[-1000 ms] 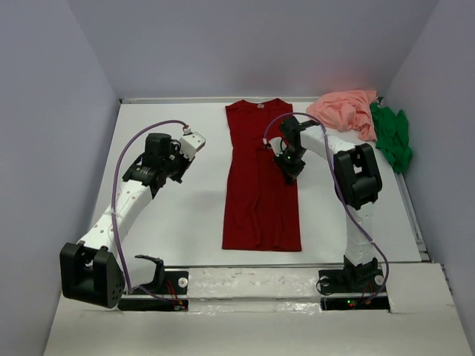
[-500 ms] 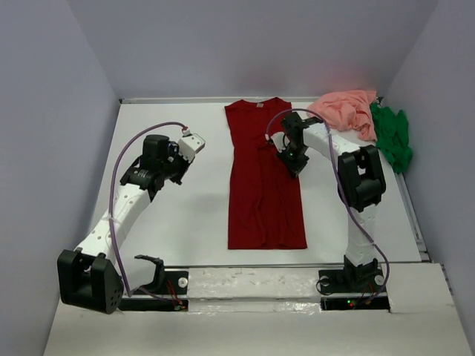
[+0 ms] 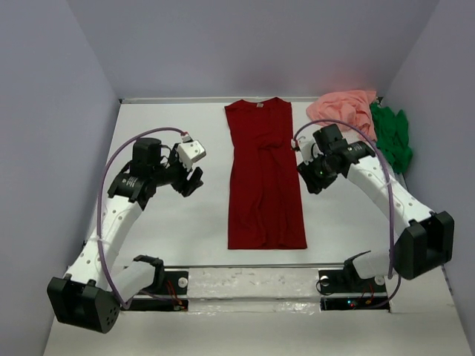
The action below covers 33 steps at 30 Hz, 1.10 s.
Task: Fold and stack the t-shirts
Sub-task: Rotate the tshirt 90 degrees
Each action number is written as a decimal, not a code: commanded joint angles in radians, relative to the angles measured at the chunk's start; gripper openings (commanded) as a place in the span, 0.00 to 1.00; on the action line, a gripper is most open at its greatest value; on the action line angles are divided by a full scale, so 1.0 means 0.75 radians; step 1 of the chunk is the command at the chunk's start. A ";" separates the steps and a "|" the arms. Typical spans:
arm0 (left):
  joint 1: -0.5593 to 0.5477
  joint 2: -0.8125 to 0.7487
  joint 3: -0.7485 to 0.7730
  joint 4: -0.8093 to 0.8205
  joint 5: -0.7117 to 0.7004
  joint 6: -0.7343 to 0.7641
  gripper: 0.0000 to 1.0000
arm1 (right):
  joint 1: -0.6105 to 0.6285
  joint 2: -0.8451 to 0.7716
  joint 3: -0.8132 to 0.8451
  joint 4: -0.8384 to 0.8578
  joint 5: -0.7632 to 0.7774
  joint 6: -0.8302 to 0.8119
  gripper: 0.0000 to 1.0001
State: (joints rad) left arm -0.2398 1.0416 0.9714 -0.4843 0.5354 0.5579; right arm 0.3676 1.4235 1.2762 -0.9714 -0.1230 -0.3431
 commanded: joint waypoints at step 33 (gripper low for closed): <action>-0.140 0.507 0.212 -0.813 0.156 0.408 0.58 | -0.020 0.045 -0.178 -0.478 -0.266 -0.156 0.49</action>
State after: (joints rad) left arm -0.3038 1.4300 1.1305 -0.9306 0.7105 0.7673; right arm 0.3595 1.4471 1.1549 -1.2564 -0.3042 -0.4145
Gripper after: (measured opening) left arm 0.614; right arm 0.495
